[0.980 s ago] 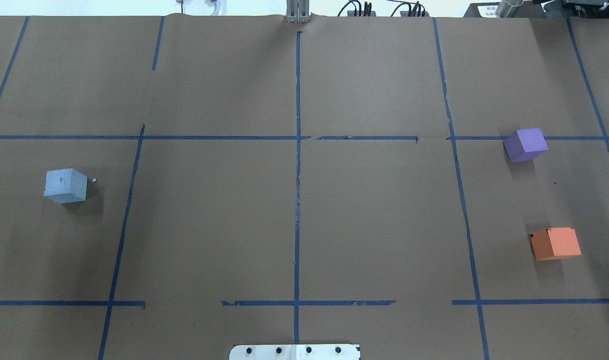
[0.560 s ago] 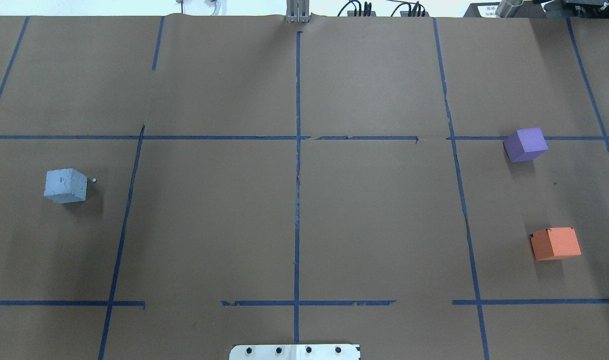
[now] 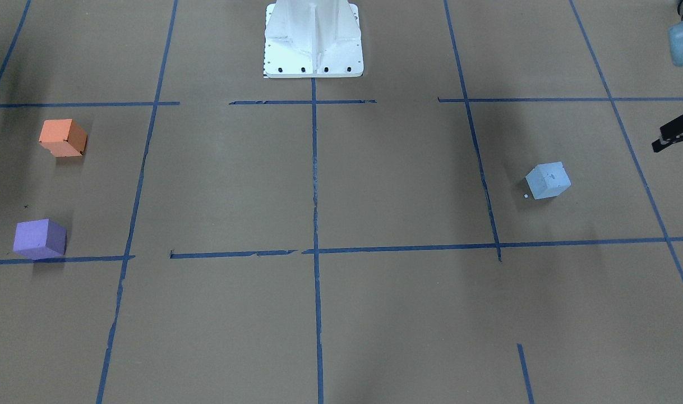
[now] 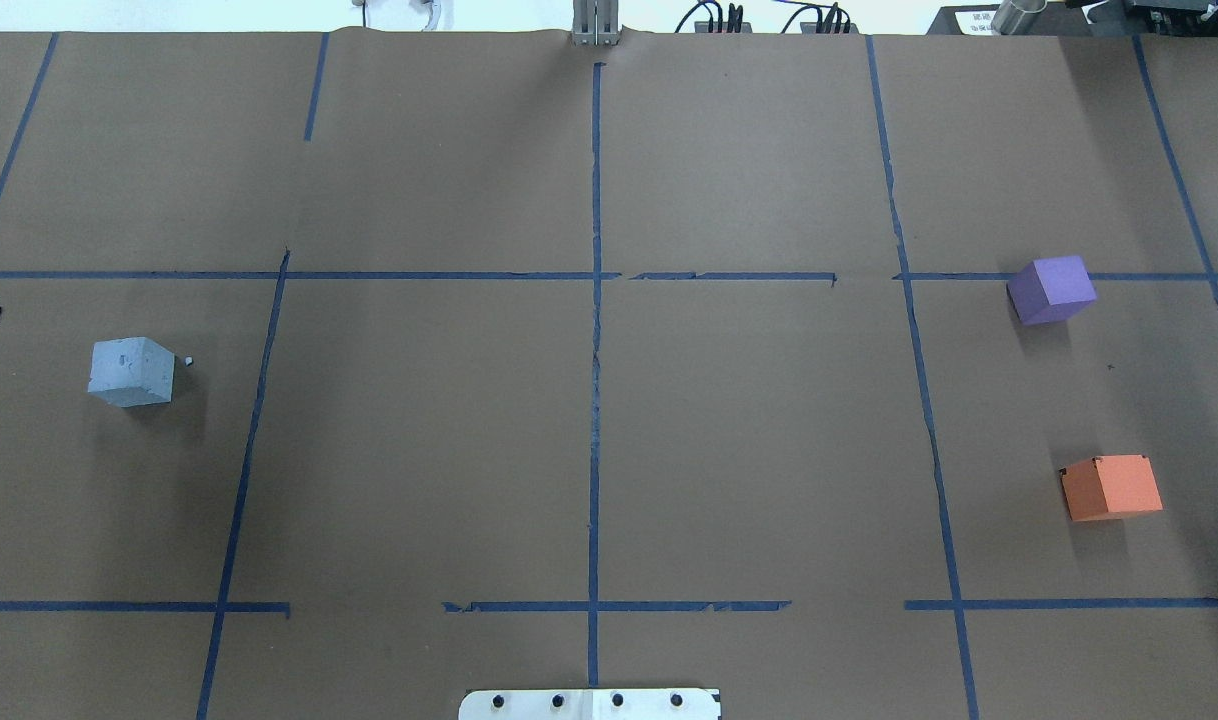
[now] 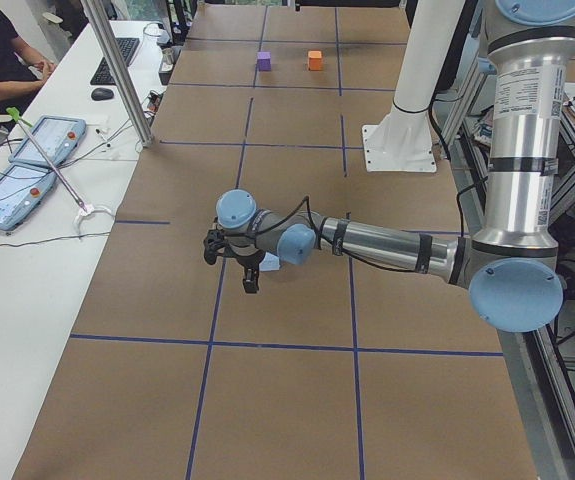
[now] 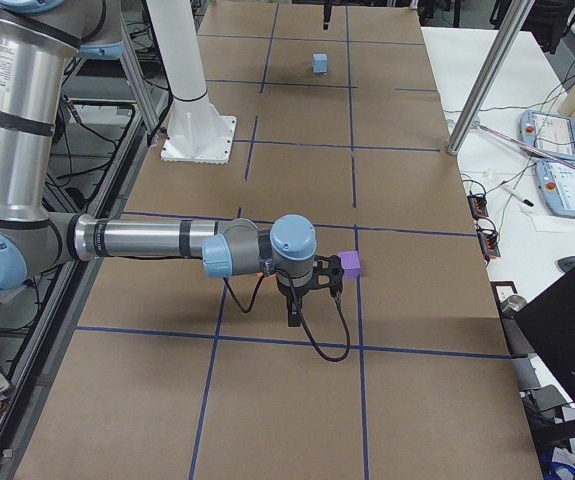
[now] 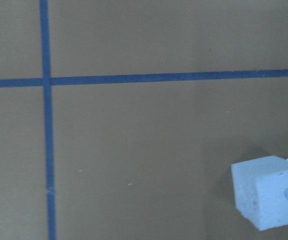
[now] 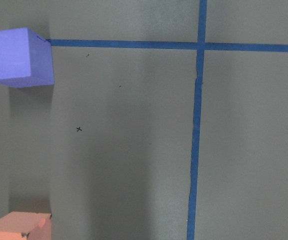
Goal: Place blue block between orange and purple blocks
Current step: 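Lower the left gripper onto the light blue cube and grasp it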
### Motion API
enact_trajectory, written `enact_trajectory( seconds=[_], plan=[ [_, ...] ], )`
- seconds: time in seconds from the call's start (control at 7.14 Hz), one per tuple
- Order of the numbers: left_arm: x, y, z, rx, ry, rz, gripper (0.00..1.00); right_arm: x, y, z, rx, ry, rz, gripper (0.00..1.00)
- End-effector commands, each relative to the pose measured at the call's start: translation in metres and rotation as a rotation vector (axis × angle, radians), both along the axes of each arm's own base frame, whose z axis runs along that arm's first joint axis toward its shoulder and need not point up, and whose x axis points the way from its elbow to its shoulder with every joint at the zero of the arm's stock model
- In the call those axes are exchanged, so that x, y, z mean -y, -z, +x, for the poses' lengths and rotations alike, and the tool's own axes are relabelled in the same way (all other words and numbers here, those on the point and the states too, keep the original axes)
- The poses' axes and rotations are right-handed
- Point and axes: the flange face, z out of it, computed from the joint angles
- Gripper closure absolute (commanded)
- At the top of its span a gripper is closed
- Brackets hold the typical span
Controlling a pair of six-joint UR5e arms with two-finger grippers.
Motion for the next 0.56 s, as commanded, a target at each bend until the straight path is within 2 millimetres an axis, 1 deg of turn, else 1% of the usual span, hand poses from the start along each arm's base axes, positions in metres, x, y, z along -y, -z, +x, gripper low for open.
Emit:
enact_trajectory(
  seconds=[0.0,0.14,0.28,0.42],
  plan=[
    [-0.012,0.028,0.099,0.016,0.035,-0.043,0.00,-0.001,-0.002,-0.001,0.004,0.002,0.012,0.00],
    [-0.016,0.028,0.121,0.052,0.043,-0.038,0.00,-0.002,-0.009,-0.001,0.003,0.002,0.000,0.00],
    [-0.017,0.020,0.128,0.073,0.040,-0.039,0.00,-0.002,-0.010,-0.001,0.002,0.003,-0.004,0.00],
    [-0.015,0.013,0.147,0.094,0.020,-0.038,0.00,-0.002,-0.010,-0.001,0.002,0.002,-0.005,0.00]
  ],
)
